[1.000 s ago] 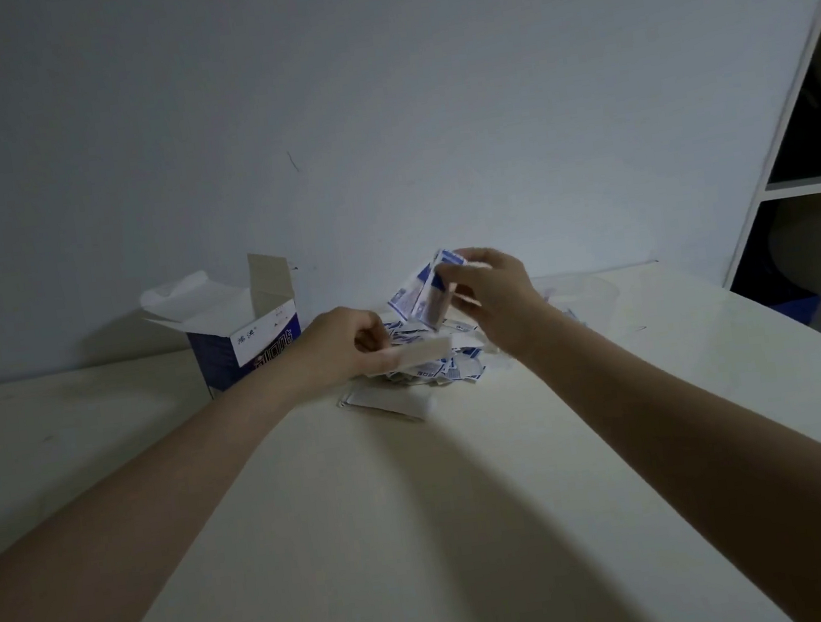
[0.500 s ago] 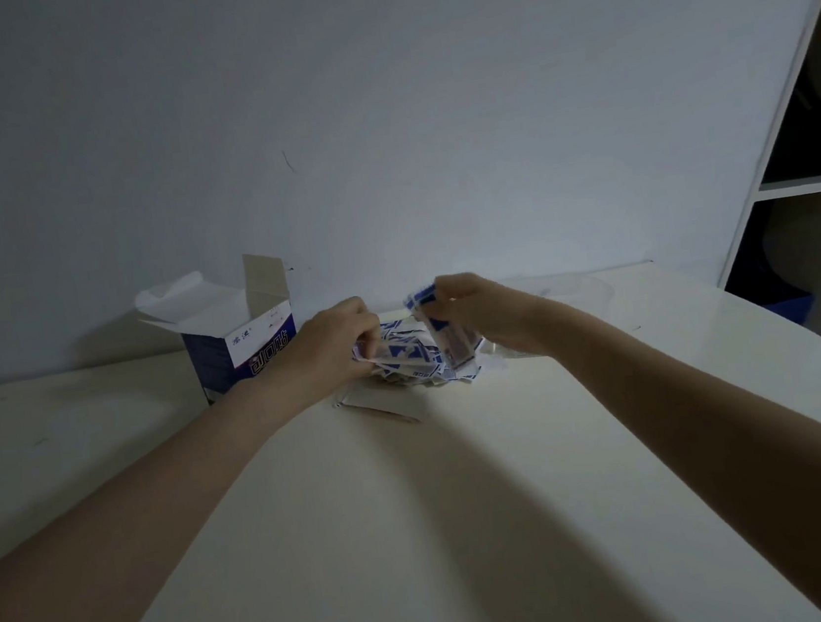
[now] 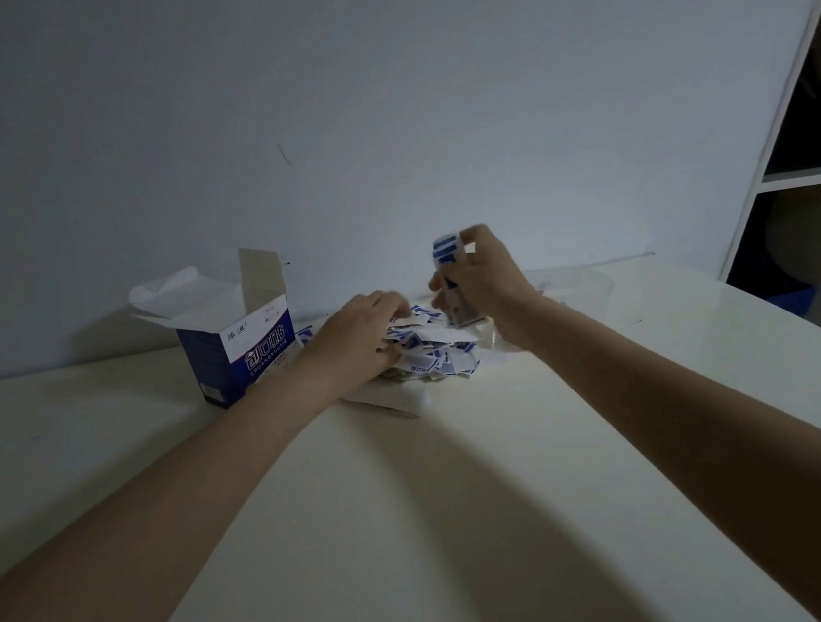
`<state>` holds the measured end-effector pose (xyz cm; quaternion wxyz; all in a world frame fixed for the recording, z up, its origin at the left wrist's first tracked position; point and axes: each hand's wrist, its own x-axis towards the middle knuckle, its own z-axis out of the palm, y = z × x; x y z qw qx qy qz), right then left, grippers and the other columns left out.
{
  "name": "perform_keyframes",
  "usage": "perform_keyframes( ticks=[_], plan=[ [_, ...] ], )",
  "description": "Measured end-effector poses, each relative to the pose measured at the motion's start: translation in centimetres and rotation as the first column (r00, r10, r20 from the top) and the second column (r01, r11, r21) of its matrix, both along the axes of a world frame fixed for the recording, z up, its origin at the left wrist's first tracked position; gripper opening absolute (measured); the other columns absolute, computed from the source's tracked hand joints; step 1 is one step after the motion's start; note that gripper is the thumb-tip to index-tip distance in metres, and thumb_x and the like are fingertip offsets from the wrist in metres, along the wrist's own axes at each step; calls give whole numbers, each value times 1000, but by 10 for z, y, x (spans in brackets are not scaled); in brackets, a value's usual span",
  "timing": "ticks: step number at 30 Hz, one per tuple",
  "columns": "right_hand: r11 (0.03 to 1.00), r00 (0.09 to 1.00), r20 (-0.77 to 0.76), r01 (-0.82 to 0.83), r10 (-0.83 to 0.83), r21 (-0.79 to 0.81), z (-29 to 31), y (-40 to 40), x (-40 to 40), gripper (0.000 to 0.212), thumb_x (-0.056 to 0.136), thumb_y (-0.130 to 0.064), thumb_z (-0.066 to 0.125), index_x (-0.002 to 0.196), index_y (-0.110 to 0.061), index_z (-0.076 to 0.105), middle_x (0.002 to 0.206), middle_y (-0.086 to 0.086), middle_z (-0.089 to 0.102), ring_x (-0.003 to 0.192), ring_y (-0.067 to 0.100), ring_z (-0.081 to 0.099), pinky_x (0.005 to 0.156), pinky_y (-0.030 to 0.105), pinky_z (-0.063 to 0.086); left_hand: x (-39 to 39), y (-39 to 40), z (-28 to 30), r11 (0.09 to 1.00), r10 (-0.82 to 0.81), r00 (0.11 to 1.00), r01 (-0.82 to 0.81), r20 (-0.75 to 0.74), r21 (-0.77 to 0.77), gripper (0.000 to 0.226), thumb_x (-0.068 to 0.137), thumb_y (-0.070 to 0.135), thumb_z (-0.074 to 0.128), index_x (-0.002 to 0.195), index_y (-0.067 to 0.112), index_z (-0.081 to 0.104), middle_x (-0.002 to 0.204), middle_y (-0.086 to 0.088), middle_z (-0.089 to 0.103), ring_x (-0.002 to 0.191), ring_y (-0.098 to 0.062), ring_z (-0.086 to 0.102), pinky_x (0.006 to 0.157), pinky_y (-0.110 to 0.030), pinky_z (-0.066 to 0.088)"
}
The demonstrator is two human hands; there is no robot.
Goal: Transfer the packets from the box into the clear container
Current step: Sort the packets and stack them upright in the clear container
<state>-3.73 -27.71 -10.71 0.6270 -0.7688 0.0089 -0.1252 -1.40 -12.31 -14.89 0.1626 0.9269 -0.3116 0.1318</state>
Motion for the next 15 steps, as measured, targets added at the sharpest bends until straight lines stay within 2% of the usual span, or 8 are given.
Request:
perform_keyframes(
  ticks=[2,4,6,8,10,12,14,15],
  plan=[
    [951,998,-9,-68,68,-301,-2,-6,-1,27,95,-2,39,118,-14,30,77,8,57,52,20,52,48,31,45,12,6,-7,994,83,987,-74,-135,74,40,91,19,56,130,17,49,135,-3,50,125,-22,43,101,-32,36],
    [856,992,-81,-123,95,-503,-7,-8,-4,23,96,-8,38,118,-11,31,81,9,58,53,17,51,47,28,44,17,8,-12,986,139,954,-110,-266,123,39,92,22,56,131,22,51,134,-7,51,121,-25,48,102,-34,41],
    [792,981,-169,-174,91,-586,-13,-10,-6,13,97,-13,36,108,-6,38,84,10,61,58,18,55,51,25,44,16,6,-13,983,163,939,-128,-303,132,39,90,21,59,128,18,53,132,-8,52,117,-25,52,97,-32,43],
    [684,976,-196,-206,94,-699,-21,-14,-7,14,96,-14,39,98,-3,47,93,15,64,74,27,62,54,24,40,14,5,-10,985,165,944,-142,-286,97,37,87,16,62,123,13,55,126,-8,56,110,-24,54,85,-29,43],
    [598,977,-168,-211,129,-773,-26,-16,-7,19,94,-18,50,100,-2,59,103,12,62,90,27,61,59,24,38,14,6,-7,985,166,952,-149,-256,85,26,86,10,60,112,10,60,115,-11,61,96,-24,56,73,-26,39],
    [585,971,-123,-222,204,-780,-27,-13,-8,22,89,-20,59,103,-4,65,104,9,60,92,21,59,69,24,43,15,9,-3,987,160,957,-148,-241,68,18,85,8,60,102,9,65,104,-13,65,84,-21,53,68,-25,36],
    [505,957,-108,-237,270,-830,-28,-5,-8,23,88,-18,59,102,0,66,110,16,61,99,26,58,83,31,45,13,11,1,992,126,960,-125,-251,21,14,85,9,62,98,9,67,92,-11,64,81,-21,53,61,-25,36],
    [446,952,-119,-239,281,-863,-31,1,-8,25,89,-17,57,104,1,65,112,17,61,99,27,57,83,31,44,10,10,4,994,105,960,-109,-260,-2,15,85,8,61,98,9,68,87,-8,61,80,-21,53,57,-25,35]
  ],
)
